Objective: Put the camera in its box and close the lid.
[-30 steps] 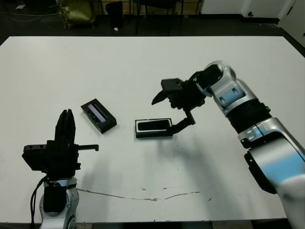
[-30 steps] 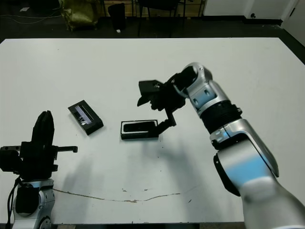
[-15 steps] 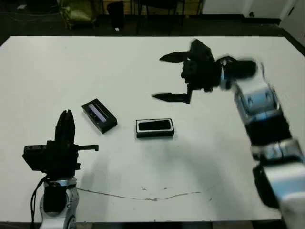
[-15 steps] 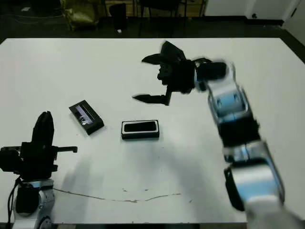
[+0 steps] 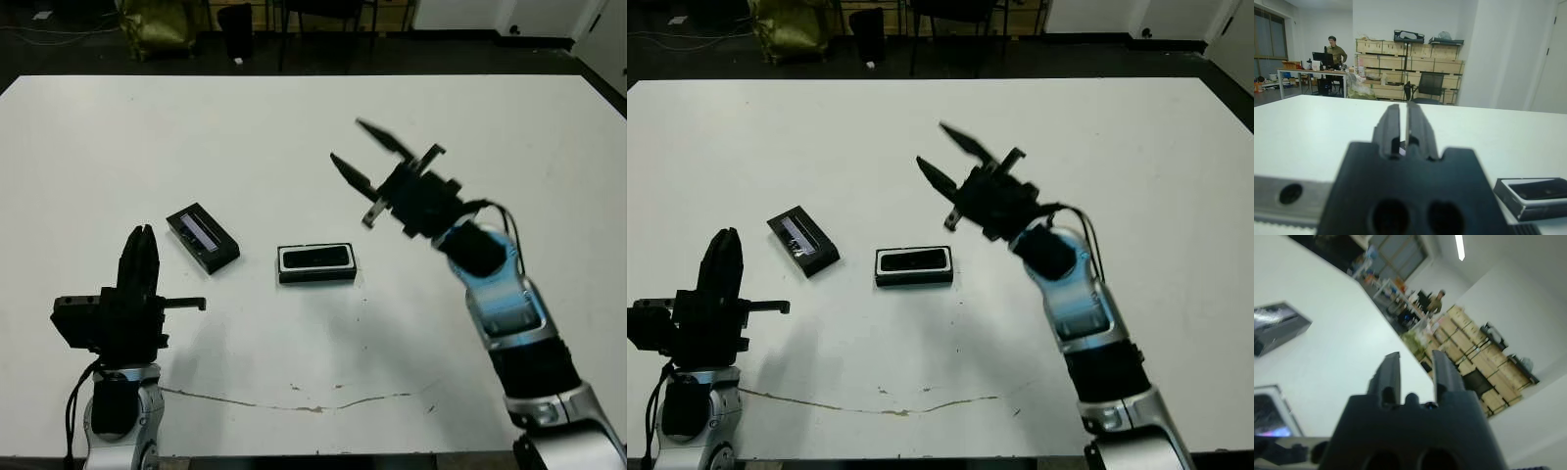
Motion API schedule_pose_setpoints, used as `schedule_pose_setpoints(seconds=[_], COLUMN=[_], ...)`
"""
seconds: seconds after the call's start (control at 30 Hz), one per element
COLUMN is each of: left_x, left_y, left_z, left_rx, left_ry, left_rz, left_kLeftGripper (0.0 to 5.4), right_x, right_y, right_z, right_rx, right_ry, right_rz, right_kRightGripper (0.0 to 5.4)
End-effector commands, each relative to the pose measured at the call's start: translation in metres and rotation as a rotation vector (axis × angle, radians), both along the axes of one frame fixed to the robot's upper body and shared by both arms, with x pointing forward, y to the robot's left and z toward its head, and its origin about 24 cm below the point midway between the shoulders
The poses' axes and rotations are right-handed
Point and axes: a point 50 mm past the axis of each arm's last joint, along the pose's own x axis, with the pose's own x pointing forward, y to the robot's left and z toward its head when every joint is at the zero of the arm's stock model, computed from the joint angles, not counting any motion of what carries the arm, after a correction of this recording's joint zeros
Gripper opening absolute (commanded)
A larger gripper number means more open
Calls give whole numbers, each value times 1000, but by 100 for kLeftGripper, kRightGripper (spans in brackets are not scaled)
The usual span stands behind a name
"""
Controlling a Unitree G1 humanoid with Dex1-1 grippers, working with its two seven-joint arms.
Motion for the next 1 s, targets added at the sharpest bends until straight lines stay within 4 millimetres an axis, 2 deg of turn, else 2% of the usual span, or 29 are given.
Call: schedule_pose_setpoints(seconds=[0.03,0.1,0.4,0.63,1.0], left_x=[0,0,1,0,-1], left_y=[2,2,1,2,1], left_z=[-4,-4,-2,-3,-3], left_rx=[12,9,22,22,16], left_ry=[22,27,14,14,22], left_rz=[2,5,3,7,8], left_kLeftGripper=[0,0,0,0,0], right_x=[1,3,7,10,1], right_y=[1,3,11,12,9], right_z=[-11,-13,-26,-46,-69], right_rx=[-52,-97,-199,-279,-403], right_ry=[80,119,276,341,446], right_rz=[-25,-28,-51,-64,-65], right_kRightGripper=[23,1,1,1,1])
